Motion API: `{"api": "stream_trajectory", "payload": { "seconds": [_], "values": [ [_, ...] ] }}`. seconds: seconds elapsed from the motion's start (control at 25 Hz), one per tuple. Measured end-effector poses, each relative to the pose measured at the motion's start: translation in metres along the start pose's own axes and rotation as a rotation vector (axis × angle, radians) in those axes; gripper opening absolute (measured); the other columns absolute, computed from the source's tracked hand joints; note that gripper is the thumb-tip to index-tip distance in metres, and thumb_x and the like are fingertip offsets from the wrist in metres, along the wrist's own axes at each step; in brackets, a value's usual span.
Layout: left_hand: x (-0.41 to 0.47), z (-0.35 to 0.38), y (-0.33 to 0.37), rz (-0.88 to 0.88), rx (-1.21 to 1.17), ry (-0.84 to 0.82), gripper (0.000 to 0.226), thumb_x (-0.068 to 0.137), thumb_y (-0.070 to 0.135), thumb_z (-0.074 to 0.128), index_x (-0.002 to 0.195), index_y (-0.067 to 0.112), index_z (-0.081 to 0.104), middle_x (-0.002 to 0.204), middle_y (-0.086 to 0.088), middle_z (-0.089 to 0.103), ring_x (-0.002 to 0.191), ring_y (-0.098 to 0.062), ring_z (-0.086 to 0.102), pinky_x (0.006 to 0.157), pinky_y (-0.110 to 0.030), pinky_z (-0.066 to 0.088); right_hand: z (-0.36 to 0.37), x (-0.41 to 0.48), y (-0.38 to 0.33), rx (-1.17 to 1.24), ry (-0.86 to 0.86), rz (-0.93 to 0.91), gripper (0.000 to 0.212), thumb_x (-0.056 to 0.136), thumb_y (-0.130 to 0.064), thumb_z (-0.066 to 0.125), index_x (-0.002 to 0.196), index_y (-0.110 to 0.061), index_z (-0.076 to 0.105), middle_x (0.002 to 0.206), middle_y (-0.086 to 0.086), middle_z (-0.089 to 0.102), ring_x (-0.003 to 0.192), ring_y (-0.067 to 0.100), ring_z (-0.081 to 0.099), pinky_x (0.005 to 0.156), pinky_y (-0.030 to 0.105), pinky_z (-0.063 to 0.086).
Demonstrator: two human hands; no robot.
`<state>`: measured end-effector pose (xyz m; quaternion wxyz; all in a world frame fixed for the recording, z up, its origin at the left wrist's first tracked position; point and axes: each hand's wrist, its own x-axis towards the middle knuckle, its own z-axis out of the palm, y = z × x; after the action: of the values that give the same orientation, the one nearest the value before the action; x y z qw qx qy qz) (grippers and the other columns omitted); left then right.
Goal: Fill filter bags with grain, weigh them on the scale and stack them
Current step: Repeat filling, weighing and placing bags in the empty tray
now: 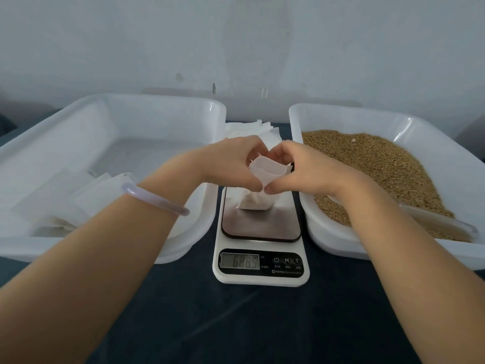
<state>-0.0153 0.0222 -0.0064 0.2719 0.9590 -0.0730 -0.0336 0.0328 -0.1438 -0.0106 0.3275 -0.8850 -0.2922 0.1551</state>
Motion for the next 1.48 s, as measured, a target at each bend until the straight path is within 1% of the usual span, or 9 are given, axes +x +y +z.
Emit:
{"api": "stream_trajectory", "payload": {
  "seconds": [0.28, 0.6, 0.8, 0.92, 1.04, 1.16, 1.24, 1.4, 1.48],
  "values": [
    [0.000, 0.001, -0.001, 0.000, -0.038, 0.001, 0.053, 0.071, 0.022, 0.074, 0.117, 0.024, 0.050, 0.109, 0.012, 0.060, 0.105, -0.009, 0.057, 0.092, -0.030, 0.047, 0.001, -0.001, 0.003, 0.047, 0.003, -0.025, 0.051, 0.066, -0.023, 0.080, 0.110, -0.026, 0.056, 0.106, -0.014, 0.061, 0.095, 0.000, 0.058, 0.069, 0.020, 0.039],
    [-0.005, 0.002, 0.005, -0.036, 0.044, -0.019, 0.068, 0.052, 0.042, 0.060, 0.118, 0.024, 0.050, 0.112, 0.009, 0.060, 0.108, -0.013, 0.054, 0.099, -0.036, 0.041, 0.001, -0.003, 0.002, 0.040, -0.002, -0.031, 0.048, 0.066, -0.022, 0.079, 0.108, -0.027, 0.057, 0.104, -0.017, 0.061, 0.099, 0.001, 0.059, 0.076, 0.019, 0.043],
    [-0.004, 0.002, 0.006, -0.053, 0.070, -0.035, 0.068, 0.055, 0.044, 0.064, 0.119, 0.025, 0.050, 0.107, 0.009, 0.059, 0.106, -0.016, 0.052, 0.090, -0.031, 0.040, 0.000, -0.003, 0.002, 0.041, -0.010, -0.012, 0.036, 0.073, -0.029, 0.074, 0.106, -0.024, 0.061, 0.105, -0.008, 0.064, 0.098, 0.009, 0.059, 0.086, 0.028, 0.045],
    [-0.003, 0.005, 0.004, -0.051, 0.111, -0.024, 0.055, 0.071, 0.036, 0.074, 0.119, 0.028, 0.047, 0.091, 0.019, 0.050, 0.098, -0.014, 0.045, 0.084, -0.026, 0.025, 0.000, -0.003, 0.002, 0.136, 0.002, -0.001, 0.024, 0.083, -0.034, 0.064, 0.100, -0.018, 0.067, 0.102, -0.003, 0.066, 0.095, 0.012, 0.059, 0.085, 0.030, 0.043],
    [-0.002, 0.007, 0.002, -0.033, 0.125, -0.027, 0.052, 0.074, 0.034, 0.073, 0.119, 0.029, 0.047, 0.093, 0.018, 0.054, 0.101, -0.011, 0.049, 0.103, -0.026, 0.017, 0.000, -0.001, 0.003, 0.181, 0.039, -0.023, 0.026, 0.088, -0.031, 0.059, 0.086, -0.007, 0.068, 0.085, -0.001, 0.064, 0.080, 0.008, 0.056, 0.075, 0.027, 0.039],
    [0.000, 0.008, 0.001, -0.014, 0.129, -0.017, 0.048, 0.075, 0.035, 0.072, 0.119, 0.028, 0.051, 0.091, 0.020, 0.056, 0.098, -0.009, 0.048, 0.100, -0.026, 0.018, 0.000, -0.002, 0.005, 0.010, 0.044, -0.089, 0.007, 0.083, -0.029, 0.067, 0.082, -0.023, 0.070, 0.075, -0.013, 0.066, 0.063, -0.008, 0.055, 0.061, 0.012, 0.038],
    [0.001, 0.009, -0.001, 0.011, 0.122, -0.022, 0.046, 0.073, 0.040, 0.074, 0.112, 0.031, 0.051, 0.094, 0.023, 0.058, 0.102, -0.007, 0.049, 0.100, -0.027, 0.022, 0.001, -0.002, 0.006, -0.021, 0.125, -0.150, 0.008, 0.084, -0.021, 0.066, 0.080, -0.025, 0.072, 0.071, -0.013, 0.067, 0.062, -0.008, 0.055, 0.060, 0.011, 0.040],
    [-0.004, 0.005, -0.003, 0.098, -0.072, 0.047, 0.072, 0.058, 0.042, 0.086, 0.120, 0.028, 0.051, 0.114, 0.020, 0.057, 0.111, -0.002, 0.050, 0.096, -0.024, 0.038, -0.002, -0.006, -0.001, 0.374, 0.346, -0.276, 0.028, 0.085, -0.004, 0.061, 0.074, -0.028, 0.071, 0.072, -0.010, 0.070, 0.068, 0.004, 0.062, 0.065, 0.016, 0.048],
    [-0.007, 0.001, -0.003, 0.175, -0.234, 0.034, 0.079, 0.051, 0.037, 0.089, 0.119, 0.020, 0.052, 0.110, 0.011, 0.061, 0.103, -0.006, 0.056, 0.092, -0.026, 0.045, -0.005, -0.008, -0.005, 0.527, 0.413, -0.330, 0.028, 0.086, -0.003, 0.061, 0.075, -0.027, 0.071, 0.070, -0.004, 0.069, 0.066, 0.008, 0.061, 0.062, 0.017, 0.048]
  ]
}}
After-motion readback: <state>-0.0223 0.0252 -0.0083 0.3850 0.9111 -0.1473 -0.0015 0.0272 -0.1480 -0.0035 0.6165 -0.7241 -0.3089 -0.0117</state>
